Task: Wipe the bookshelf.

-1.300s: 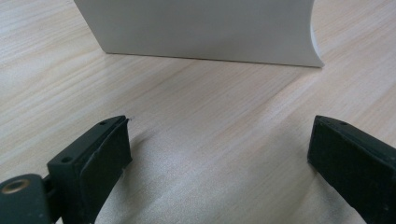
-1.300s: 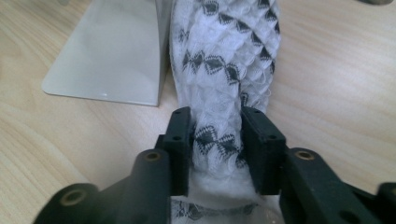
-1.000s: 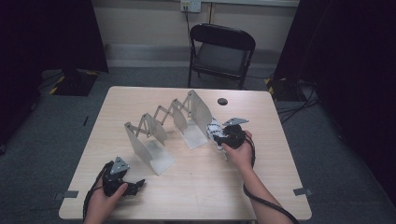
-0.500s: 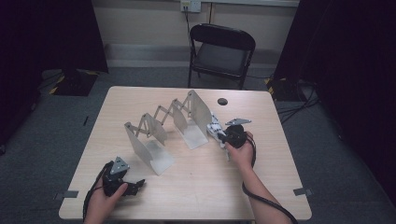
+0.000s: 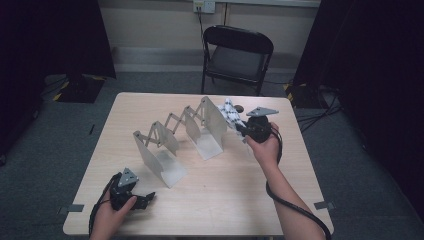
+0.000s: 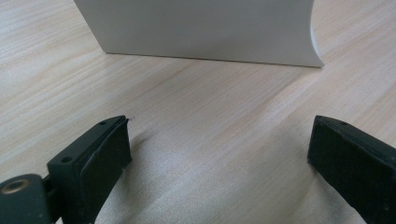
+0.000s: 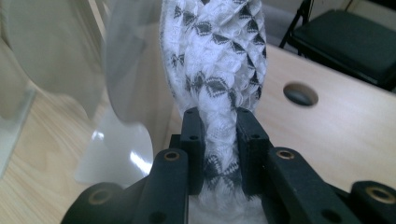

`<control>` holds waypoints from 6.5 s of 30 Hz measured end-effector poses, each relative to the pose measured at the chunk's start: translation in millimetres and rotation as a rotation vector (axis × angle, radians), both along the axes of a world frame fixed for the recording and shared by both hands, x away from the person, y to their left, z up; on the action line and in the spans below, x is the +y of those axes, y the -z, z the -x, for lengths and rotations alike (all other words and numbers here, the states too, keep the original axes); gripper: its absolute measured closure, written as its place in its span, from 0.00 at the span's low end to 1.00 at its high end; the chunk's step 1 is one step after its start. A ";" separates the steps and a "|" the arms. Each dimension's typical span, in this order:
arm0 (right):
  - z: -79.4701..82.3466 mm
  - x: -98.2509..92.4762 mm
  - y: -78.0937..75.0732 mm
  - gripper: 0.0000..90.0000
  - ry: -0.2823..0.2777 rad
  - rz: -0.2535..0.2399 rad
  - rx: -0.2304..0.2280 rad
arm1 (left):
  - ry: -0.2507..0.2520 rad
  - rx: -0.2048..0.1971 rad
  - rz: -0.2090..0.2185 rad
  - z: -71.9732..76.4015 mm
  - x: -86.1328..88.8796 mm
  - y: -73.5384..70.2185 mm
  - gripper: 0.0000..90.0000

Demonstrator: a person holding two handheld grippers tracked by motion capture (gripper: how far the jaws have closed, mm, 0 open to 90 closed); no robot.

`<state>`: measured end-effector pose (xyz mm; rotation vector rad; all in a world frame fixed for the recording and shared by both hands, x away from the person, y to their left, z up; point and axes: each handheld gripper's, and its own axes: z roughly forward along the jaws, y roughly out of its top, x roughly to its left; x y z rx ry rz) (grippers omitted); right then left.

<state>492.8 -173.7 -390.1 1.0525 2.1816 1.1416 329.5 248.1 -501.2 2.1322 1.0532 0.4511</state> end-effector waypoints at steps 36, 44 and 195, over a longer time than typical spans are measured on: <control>1.1 28.7 89.9 0.84 -0.089 0.063 0.132 | 0.000 0.000 0.000 0.0 0.0 0.0 0.06; 1.2 22.1 81.5 0.83 -0.061 0.057 0.130 | 0.000 0.000 0.000 0.0 0.0 0.0 0.06; 31.7 11.1 89.5 0.56 -0.058 0.008 0.136 | -0.006 0.001 0.001 0.7 -1.3 0.2 0.05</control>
